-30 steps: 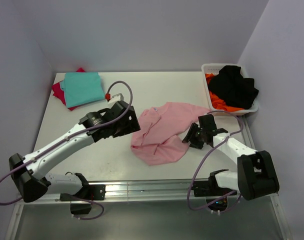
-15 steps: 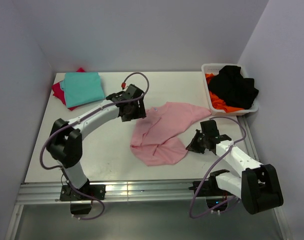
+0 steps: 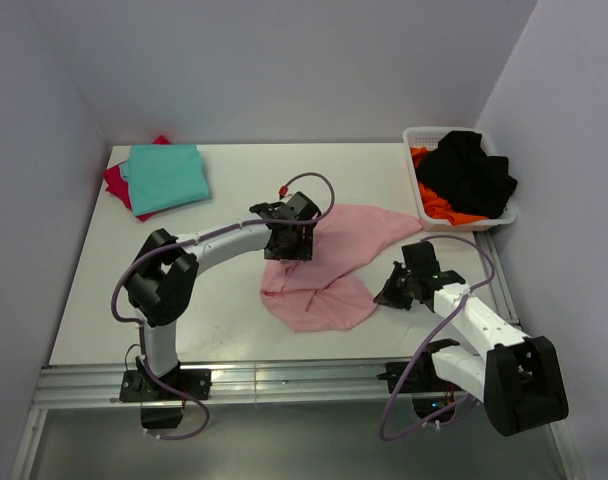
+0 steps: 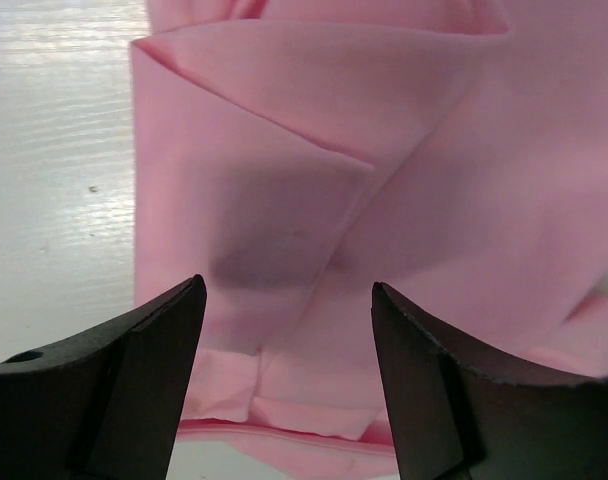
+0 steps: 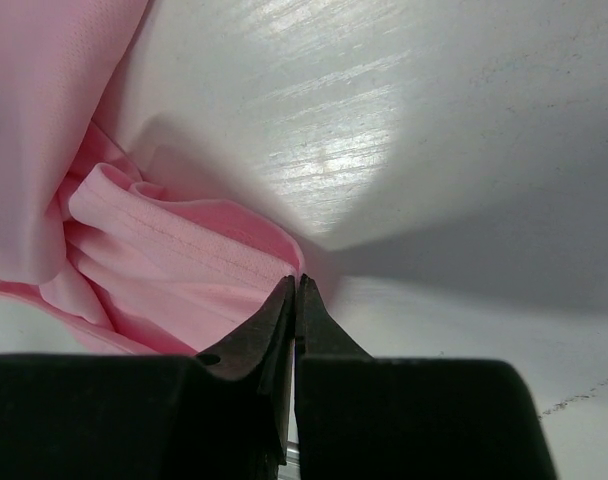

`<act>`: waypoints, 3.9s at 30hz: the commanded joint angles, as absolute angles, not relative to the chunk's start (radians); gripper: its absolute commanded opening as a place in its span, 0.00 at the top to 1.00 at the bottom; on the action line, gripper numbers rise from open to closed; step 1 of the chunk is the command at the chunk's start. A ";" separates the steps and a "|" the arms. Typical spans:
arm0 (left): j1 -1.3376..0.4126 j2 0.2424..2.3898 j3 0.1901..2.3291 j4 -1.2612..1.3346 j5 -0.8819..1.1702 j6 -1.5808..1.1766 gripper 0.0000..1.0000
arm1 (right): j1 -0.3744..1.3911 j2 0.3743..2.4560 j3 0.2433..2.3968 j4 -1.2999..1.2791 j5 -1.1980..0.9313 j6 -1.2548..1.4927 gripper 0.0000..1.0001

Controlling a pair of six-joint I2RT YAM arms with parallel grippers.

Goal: Fold and stack the t-shirts
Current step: Flatten the tshirt out

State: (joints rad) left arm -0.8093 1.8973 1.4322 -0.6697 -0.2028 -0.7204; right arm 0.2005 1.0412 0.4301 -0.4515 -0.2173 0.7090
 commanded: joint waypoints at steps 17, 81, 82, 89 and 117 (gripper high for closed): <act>-0.798 1.911 1.377 -0.698 -0.322 -0.739 0.42 | 0.204 0.992 0.413 -0.485 -0.178 0.726 1.00; -0.298 1.244 1.784 -1.049 -0.396 -0.736 1.00 | 0.149 1.111 1.497 -0.968 -0.098 0.624 1.00; -0.298 1.238 1.807 -1.060 -0.387 -0.732 1.00 | 0.147 1.111 1.523 -0.982 -0.101 0.618 1.00; -0.298 1.160 1.989 -1.112 -0.138 -0.650 1.00 | 0.147 1.077 1.772 -1.103 -0.158 0.609 1.00; -0.135 1.917 2.632 -1.005 0.096 -0.693 1.00 | 0.058 1.486 1.994 -0.930 -0.169 0.574 1.00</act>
